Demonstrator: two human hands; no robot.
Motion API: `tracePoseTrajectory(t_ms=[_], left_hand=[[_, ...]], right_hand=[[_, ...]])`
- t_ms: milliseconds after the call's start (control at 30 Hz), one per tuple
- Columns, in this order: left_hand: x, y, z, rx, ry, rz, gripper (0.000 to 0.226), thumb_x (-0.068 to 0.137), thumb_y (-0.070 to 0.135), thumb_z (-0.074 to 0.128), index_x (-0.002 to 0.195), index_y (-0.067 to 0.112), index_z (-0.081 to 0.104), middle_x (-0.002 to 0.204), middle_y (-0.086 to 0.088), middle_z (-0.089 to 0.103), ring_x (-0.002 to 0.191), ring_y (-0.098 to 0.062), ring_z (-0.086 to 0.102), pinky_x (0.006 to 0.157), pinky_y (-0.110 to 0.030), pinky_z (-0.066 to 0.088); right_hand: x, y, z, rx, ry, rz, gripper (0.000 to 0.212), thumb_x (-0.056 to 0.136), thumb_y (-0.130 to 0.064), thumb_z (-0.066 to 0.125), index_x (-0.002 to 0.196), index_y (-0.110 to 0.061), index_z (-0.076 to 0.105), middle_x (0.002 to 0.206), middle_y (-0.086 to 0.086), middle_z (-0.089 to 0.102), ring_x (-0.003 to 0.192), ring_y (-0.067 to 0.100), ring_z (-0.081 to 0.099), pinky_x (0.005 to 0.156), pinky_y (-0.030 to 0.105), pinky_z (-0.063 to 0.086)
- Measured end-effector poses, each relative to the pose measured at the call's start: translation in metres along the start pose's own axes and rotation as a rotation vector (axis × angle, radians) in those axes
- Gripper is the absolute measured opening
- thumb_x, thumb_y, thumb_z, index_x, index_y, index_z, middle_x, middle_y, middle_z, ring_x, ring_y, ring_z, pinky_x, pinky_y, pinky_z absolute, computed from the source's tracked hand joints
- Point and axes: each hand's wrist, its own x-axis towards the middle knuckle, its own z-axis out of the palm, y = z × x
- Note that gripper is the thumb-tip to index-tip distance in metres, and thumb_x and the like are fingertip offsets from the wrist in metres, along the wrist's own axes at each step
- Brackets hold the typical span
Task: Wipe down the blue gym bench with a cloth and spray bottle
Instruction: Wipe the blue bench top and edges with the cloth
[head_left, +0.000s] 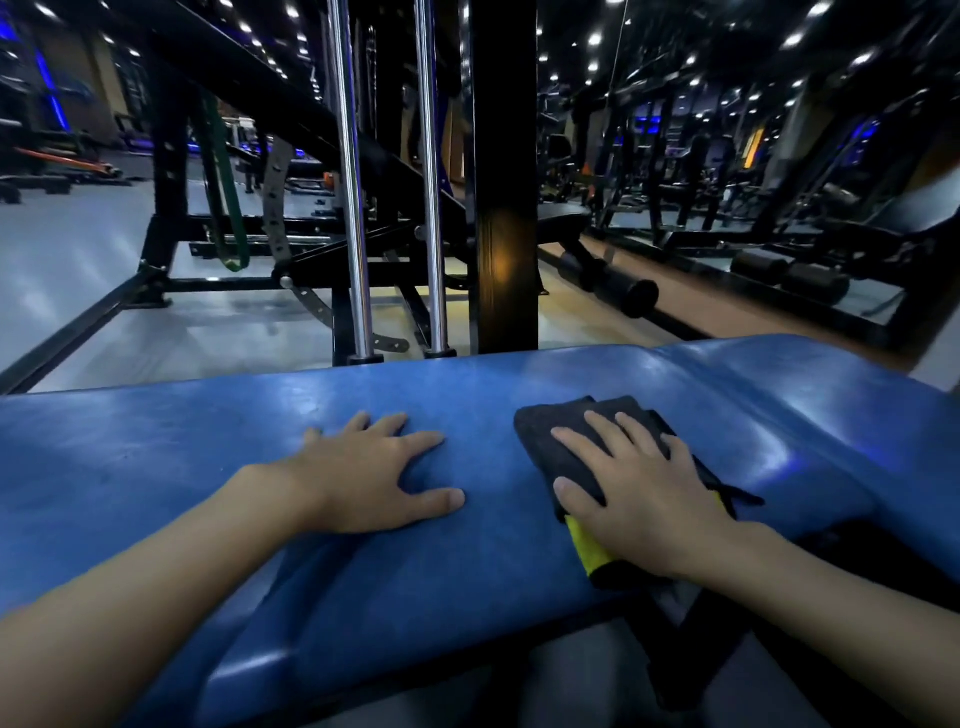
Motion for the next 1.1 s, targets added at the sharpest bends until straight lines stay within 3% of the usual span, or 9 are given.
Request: tracePoseTrajectory(t_ms=[167, 233, 433, 533, 867, 1100], left_hand=[[0.009, -0.001, -0.002, 0.031, -0.027, 0.029, 0.093, 0.073, 0.095, 0.028, 0.153, 0.051, 0.014, 0.158, 0.011, 0.023, 0.148, -0.025, 0.019, 0.110, -0.062, 0.029], [0.009, -0.001, -0.001, 0.058, -0.039, 0.037, 0.096, 0.068, 0.097, 0.021, 0.153, 0.052, 0.011, 0.158, 0.011, 0.022, 0.148, -0.024, 0.019, 0.109, -0.061, 0.030], [0.006, 0.000, 0.006, 0.113, -0.006, 0.051, 0.108, 0.055, 0.096, -0.002, 0.152, 0.051, -0.002, 0.166, 0.007, 0.005, 0.152, -0.027, 0.005, 0.111, -0.061, 0.023], [0.007, 0.000, 0.007, 0.123, 0.005, 0.054, 0.103, 0.060, 0.095, 0.002, 0.153, 0.051, -0.002, 0.166, 0.007, 0.006, 0.151, -0.028, 0.008, 0.109, -0.060, 0.026], [0.007, 0.001, 0.004, 0.109, -0.010, 0.032, 0.091, 0.074, 0.094, 0.016, 0.153, 0.051, 0.006, 0.163, 0.007, 0.014, 0.148, -0.029, 0.017, 0.108, -0.060, 0.027], [0.002, 0.002, 0.001, 0.037, -0.006, 0.006, 0.089, 0.075, 0.093, 0.021, 0.153, 0.051, 0.012, 0.163, 0.007, 0.016, 0.151, -0.029, 0.012, 0.113, -0.064, 0.020]], right_hand=[[0.063, -0.001, 0.000, 0.042, 0.024, -0.019, 0.071, 0.085, -0.069, 0.013, 0.152, -0.047, 0.015, 0.166, -0.006, 0.009, 0.152, 0.023, 0.004, 0.117, 0.057, 0.010], [0.099, -0.002, 0.003, 0.031, 0.031, -0.014, 0.066, 0.090, -0.067, 0.016, 0.152, -0.046, 0.016, 0.165, -0.004, 0.012, 0.151, 0.025, 0.008, 0.115, 0.059, 0.013], [0.183, -0.018, 0.000, 0.039, 0.026, 0.078, 0.066, 0.087, -0.062, 0.019, 0.150, -0.044, 0.021, 0.160, 0.000, 0.024, 0.144, 0.032, 0.019, 0.108, 0.065, 0.020], [0.190, -0.020, 0.001, 0.061, 0.020, 0.099, 0.063, 0.090, -0.060, 0.020, 0.151, -0.042, 0.022, 0.161, 0.000, 0.022, 0.146, 0.033, 0.017, 0.109, 0.065, 0.017], [0.076, -0.013, 0.004, 0.072, 0.002, -0.022, 0.058, 0.099, -0.058, 0.017, 0.155, -0.043, 0.013, 0.167, -0.004, 0.004, 0.153, 0.024, 0.000, 0.119, 0.055, 0.004], [-0.022, -0.006, -0.006, 0.007, -0.072, -0.101, 0.092, 0.070, -0.086, -0.018, 0.153, -0.049, -0.005, 0.165, -0.011, -0.013, 0.151, 0.015, -0.018, 0.121, 0.051, -0.007]])
